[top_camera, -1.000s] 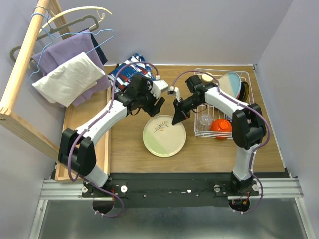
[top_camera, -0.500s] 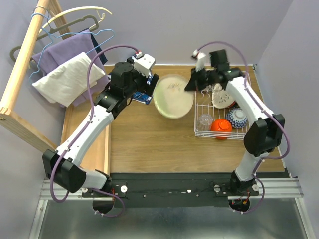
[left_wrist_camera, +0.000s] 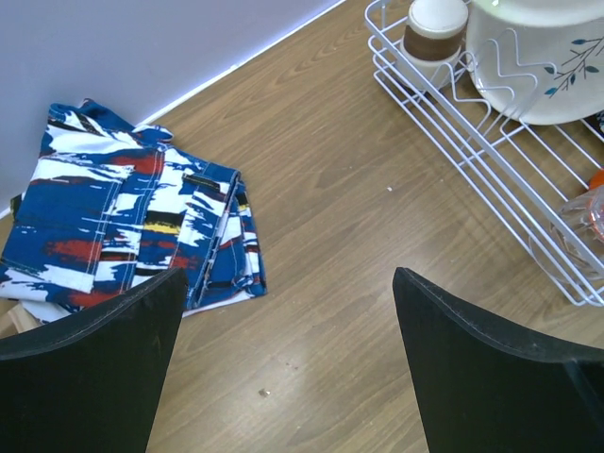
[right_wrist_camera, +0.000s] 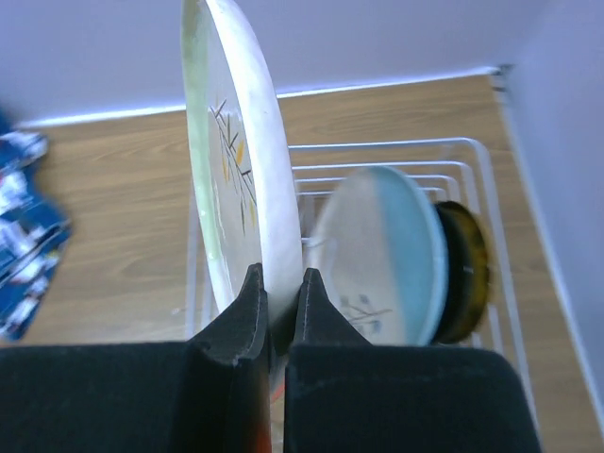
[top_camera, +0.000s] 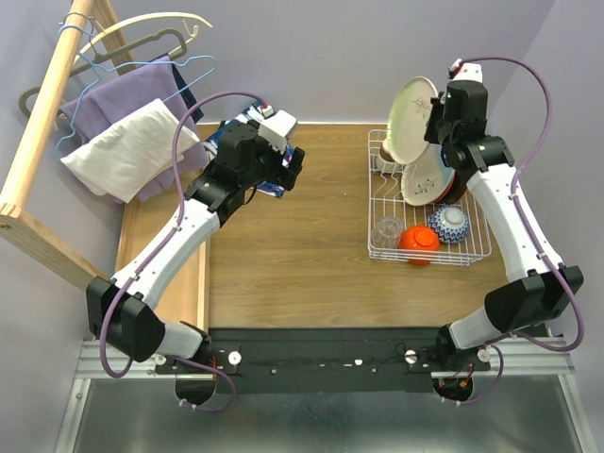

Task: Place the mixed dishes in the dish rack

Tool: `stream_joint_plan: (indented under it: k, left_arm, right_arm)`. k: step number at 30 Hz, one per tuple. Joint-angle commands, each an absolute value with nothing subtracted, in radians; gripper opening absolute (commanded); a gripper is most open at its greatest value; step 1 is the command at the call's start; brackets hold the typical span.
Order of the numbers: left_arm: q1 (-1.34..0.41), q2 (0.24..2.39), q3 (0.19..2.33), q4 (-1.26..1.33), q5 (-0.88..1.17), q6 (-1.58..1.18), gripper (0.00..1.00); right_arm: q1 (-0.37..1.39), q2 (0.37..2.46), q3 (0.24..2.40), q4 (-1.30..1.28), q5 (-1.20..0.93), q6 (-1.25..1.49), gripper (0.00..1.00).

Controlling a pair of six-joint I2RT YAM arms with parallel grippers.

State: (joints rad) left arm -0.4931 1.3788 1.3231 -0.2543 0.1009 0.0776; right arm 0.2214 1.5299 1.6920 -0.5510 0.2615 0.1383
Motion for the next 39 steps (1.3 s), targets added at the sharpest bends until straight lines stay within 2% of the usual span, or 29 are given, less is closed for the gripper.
stream_joint_plan:
  k: [1,25,39]
  left_arm:
    - [-0.502,1.391,1.302,-0.216,0.138,0.046,0.98]
    - [-0.505,1.402,1.285,-0.216,0.141,0.048,0.98]
    - [-0.505,1.408,1.279,-0.212,0.141,0.045,0.98]
  right_arm:
    - [0.226,1.487,1.637,-0.387,0.603,0.182,0.00]
    - [0.227,1.552,1.513,-0.397,0.638,0.161,0.00]
    - [0.226,1.594,1.437,-0.428,0.472,0.186,0.00]
